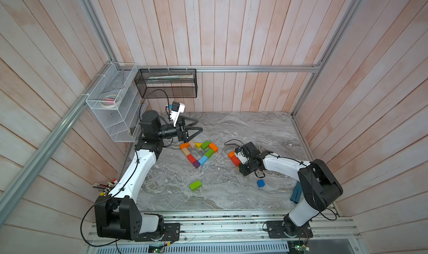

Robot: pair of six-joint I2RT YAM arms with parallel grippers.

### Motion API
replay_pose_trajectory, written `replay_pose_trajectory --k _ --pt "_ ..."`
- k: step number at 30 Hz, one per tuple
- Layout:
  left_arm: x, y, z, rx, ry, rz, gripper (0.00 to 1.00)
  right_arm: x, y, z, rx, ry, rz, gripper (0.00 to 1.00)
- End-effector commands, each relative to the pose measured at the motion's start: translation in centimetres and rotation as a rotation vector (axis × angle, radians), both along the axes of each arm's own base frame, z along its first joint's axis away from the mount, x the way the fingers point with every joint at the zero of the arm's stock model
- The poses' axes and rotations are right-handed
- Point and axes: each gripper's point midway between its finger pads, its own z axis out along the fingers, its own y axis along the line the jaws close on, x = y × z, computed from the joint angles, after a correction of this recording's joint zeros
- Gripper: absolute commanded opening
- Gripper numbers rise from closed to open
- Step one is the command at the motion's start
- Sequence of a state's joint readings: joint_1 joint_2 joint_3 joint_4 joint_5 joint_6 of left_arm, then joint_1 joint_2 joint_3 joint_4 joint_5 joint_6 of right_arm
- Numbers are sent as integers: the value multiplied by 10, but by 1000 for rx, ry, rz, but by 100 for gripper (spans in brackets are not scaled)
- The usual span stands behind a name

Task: Assemble a heart with building blocks
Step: Assemble the building block at the center of the board.

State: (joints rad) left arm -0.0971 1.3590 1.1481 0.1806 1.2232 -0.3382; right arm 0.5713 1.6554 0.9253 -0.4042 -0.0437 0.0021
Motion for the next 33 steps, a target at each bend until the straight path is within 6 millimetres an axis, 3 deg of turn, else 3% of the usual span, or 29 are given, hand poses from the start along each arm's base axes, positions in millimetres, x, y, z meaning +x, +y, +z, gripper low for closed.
replay_pose_trajectory --k 1,18,26,33 --pt "-6 2 4 -5 -22 -6 100 2 1 -1 6 13 -3 31" --pt "-6 3 5 -5 -27 -5 100 6 1 -3 -5 1 -11 29" --pt "-5 3 4 -5 -23 -5 100 8 0 6 4 -23 -19 48" --pt "-4 5 4 -9 -22 -2 100 12 8 39 48 -87 -16 60"
